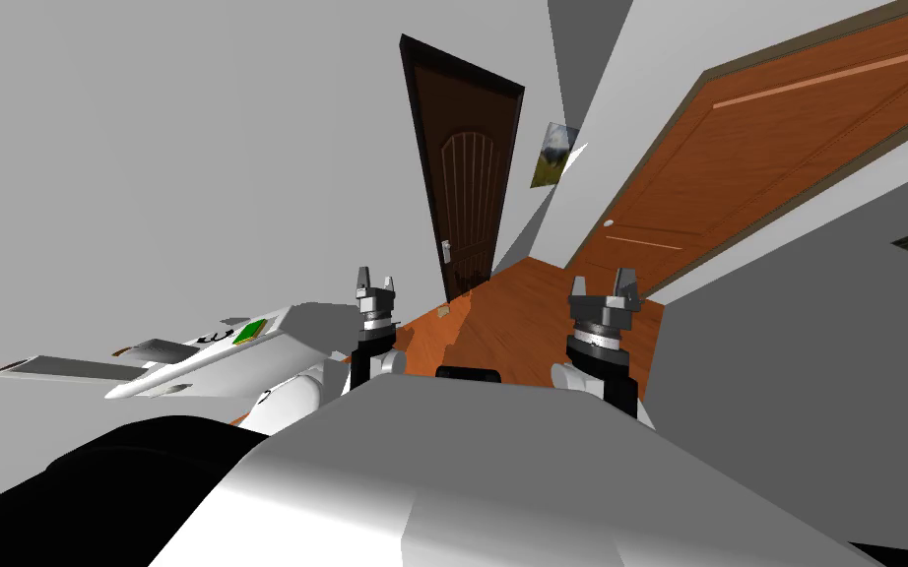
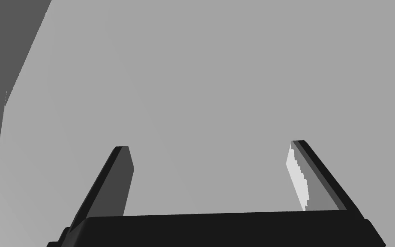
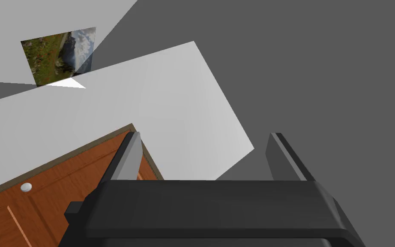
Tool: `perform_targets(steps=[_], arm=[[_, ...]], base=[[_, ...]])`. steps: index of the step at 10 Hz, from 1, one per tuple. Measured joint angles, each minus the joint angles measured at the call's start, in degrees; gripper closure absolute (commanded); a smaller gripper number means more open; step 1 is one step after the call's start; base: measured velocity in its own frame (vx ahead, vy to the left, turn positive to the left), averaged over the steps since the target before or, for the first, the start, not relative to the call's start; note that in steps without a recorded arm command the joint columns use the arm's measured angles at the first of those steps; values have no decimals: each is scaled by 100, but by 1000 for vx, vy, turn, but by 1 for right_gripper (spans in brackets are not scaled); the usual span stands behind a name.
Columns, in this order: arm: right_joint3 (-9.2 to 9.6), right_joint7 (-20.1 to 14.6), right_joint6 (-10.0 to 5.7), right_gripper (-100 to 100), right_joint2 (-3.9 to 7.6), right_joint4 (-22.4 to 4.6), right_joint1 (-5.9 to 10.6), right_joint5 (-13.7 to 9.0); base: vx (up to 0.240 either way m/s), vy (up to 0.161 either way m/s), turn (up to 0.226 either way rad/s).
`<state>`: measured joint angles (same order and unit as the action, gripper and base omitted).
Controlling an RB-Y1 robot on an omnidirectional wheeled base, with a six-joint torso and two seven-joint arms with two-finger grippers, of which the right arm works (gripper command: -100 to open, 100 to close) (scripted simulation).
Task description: Pull the door open
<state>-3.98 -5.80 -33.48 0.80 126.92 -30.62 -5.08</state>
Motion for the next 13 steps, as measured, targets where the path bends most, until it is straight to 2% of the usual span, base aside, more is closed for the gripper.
perform_targets(steps=[2, 5, 7, 9, 13], arm=[[80, 144, 59, -100, 53, -167, 143, 119], [171, 331, 33, -100, 125, -435, 278, 257], [258, 522, 25, -100, 181, -778, 510, 410], [368, 711, 71, -100, 206, -941, 626, 552], [548, 1081, 66, -100, 296, -1476, 939, 839]], base=[[83, 2, -30], [65, 1, -21], [133, -17, -30], [93, -7, -20], [103, -13, -29]])
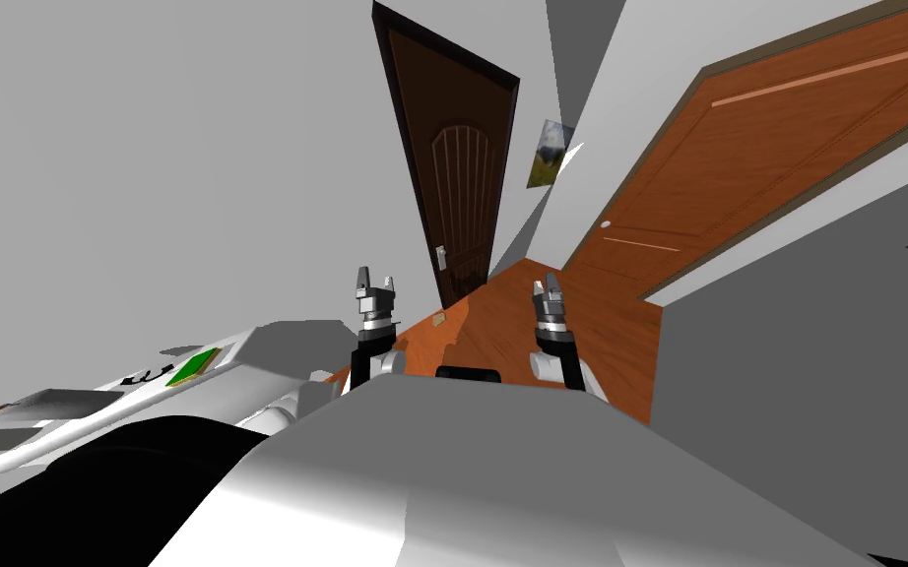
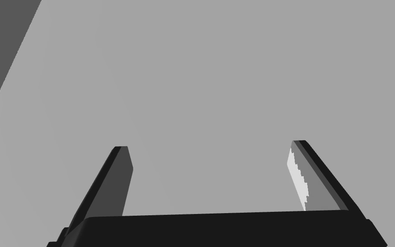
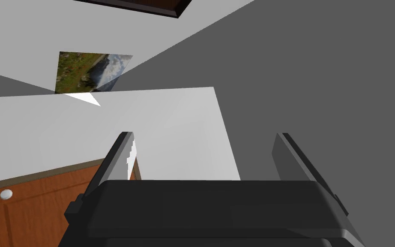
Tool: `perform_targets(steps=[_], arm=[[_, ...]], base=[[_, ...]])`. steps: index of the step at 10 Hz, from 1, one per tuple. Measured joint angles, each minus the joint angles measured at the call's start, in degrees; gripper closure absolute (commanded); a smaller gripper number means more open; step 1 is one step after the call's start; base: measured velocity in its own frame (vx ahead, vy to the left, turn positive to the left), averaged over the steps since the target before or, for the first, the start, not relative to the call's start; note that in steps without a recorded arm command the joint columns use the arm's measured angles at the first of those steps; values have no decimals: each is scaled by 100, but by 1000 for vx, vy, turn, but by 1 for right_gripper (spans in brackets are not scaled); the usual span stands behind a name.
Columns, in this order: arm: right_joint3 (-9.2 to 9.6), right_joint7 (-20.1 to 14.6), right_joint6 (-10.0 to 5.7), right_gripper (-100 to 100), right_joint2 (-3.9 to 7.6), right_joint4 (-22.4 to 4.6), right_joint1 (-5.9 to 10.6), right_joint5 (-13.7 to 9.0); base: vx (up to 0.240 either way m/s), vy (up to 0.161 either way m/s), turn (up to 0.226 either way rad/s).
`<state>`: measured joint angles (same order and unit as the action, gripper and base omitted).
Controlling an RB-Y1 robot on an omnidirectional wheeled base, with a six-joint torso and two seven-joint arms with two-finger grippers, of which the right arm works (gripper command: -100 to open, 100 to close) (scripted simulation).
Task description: Pull the door open
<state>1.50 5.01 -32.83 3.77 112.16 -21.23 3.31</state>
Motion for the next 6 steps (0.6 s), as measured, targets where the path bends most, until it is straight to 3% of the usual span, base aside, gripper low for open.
perform_targets(steps=[6], arm=[[263, 542, 94, -100, 64, -710, 509, 414]], base=[[97, -8, -26]])
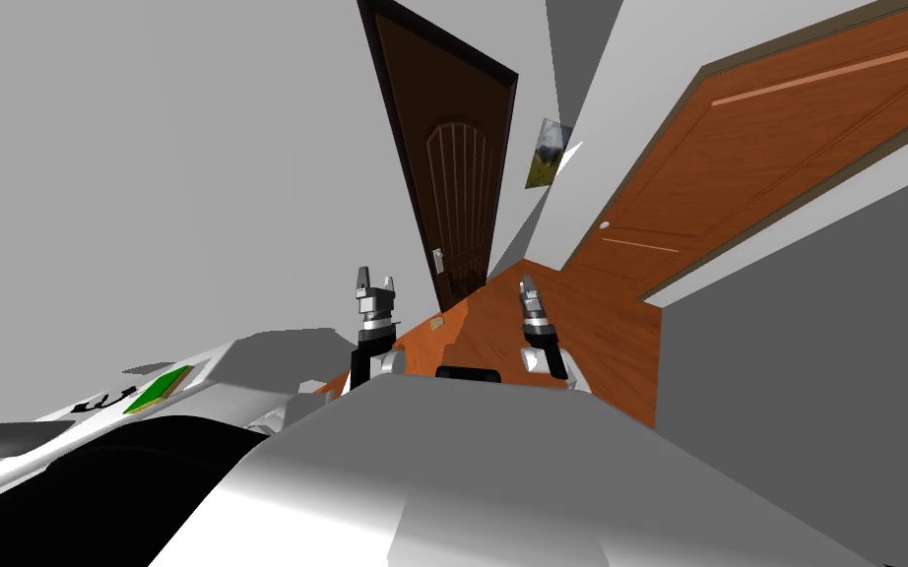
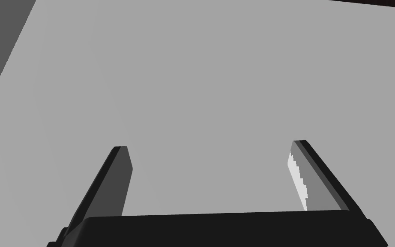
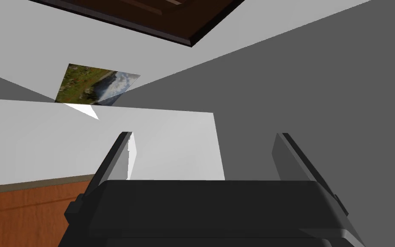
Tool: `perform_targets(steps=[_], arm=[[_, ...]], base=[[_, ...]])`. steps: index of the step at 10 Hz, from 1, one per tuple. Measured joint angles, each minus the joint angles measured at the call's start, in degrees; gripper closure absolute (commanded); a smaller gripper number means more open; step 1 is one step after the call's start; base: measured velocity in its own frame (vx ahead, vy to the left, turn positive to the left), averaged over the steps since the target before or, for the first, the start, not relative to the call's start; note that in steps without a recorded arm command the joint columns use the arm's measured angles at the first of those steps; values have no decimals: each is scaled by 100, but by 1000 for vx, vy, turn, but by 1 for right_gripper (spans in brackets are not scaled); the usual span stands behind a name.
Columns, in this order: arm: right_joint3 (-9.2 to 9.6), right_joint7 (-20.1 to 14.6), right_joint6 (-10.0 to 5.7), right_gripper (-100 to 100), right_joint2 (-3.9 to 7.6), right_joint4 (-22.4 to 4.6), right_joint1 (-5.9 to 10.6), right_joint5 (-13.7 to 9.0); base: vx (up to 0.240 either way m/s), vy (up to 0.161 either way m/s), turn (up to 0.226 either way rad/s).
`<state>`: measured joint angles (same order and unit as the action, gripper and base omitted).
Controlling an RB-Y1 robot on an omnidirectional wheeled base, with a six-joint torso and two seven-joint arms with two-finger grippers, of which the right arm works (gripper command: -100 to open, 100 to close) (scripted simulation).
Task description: Pull the door open
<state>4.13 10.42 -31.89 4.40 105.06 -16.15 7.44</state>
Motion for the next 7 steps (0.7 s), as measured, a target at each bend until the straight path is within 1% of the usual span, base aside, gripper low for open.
perform_targets(steps=[2, 3, 5, 6, 7], arm=[[54, 155, 18, -100, 61, -282, 201, 122], [135, 273, 11, -100, 33, -391, 237, 214], [227, 474, 35, -100, 48, -668, 435, 363], [283, 593, 14, -100, 20, -859, 540, 448], [328, 688, 40, -100, 36, -975, 640, 521]], base=[[88, -2, -28], [99, -6, -26], [102, 7, -28], [116, 10, -29], [103, 6, -30]])
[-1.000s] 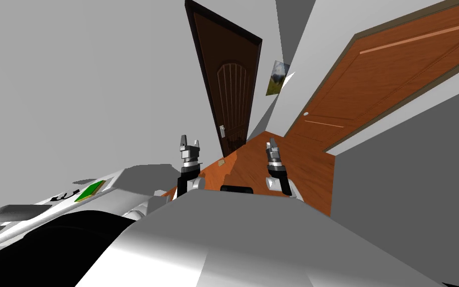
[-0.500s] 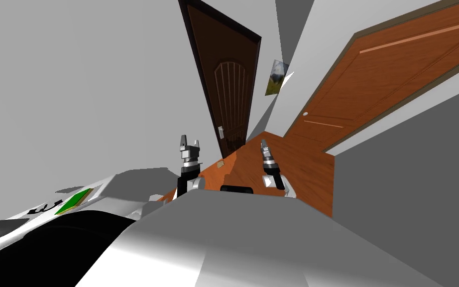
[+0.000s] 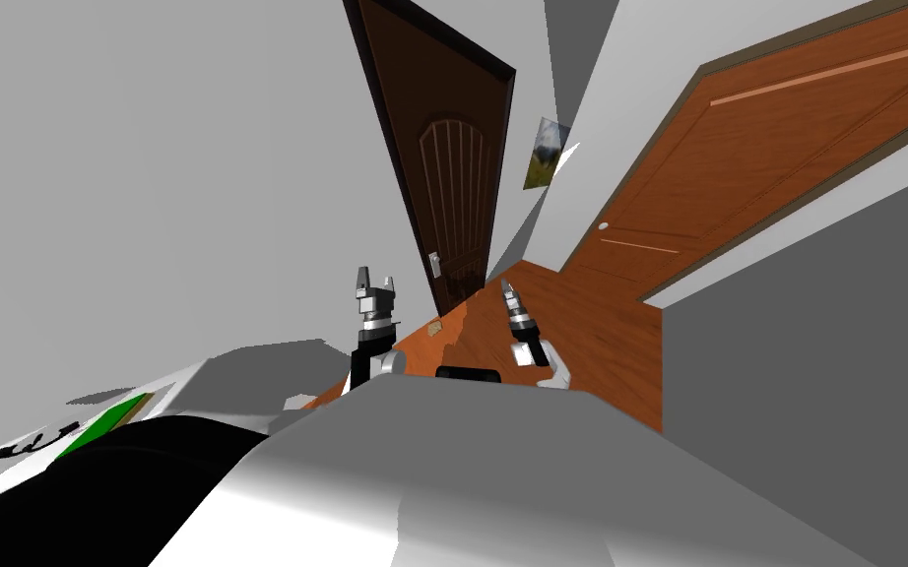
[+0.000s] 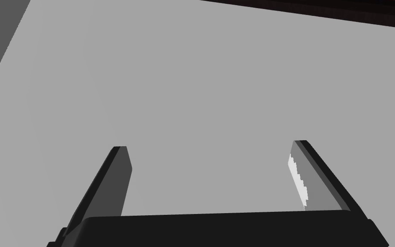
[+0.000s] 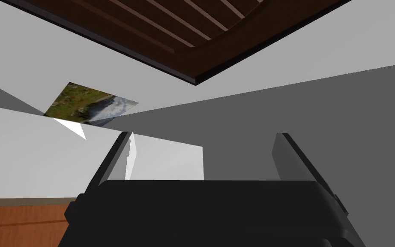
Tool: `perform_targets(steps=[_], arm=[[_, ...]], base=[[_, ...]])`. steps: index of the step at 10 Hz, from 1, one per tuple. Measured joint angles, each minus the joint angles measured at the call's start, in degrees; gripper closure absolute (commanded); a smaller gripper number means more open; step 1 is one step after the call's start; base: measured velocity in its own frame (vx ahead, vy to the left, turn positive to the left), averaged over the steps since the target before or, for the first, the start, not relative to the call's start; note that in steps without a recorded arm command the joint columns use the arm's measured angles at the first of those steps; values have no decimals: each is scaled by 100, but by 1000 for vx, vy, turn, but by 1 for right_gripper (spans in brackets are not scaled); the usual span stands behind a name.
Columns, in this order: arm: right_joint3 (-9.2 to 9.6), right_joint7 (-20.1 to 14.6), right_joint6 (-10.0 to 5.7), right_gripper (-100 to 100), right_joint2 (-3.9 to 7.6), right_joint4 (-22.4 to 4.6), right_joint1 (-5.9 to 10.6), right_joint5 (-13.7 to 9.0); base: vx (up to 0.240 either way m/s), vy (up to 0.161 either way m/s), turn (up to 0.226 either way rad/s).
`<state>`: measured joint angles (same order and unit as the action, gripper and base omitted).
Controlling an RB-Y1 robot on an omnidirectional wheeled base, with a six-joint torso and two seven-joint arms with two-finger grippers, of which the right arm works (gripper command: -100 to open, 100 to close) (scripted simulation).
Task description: Pull the door open
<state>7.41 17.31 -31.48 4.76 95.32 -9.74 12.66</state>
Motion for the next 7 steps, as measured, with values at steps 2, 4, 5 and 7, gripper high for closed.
perform_targets(steps=[2, 4, 5, 7], arm=[[120, 200, 42, -100, 2, -194, 115, 162], [219, 406, 11, -100, 4, -491, 261, 315], [281, 525, 30, -100, -29, -626, 363, 404], [382, 714, 102, -100, -22, -857, 552, 558]], base=[[94, 7, -32], [103, 11, -28], [96, 2, -23], [96, 7, -29]])
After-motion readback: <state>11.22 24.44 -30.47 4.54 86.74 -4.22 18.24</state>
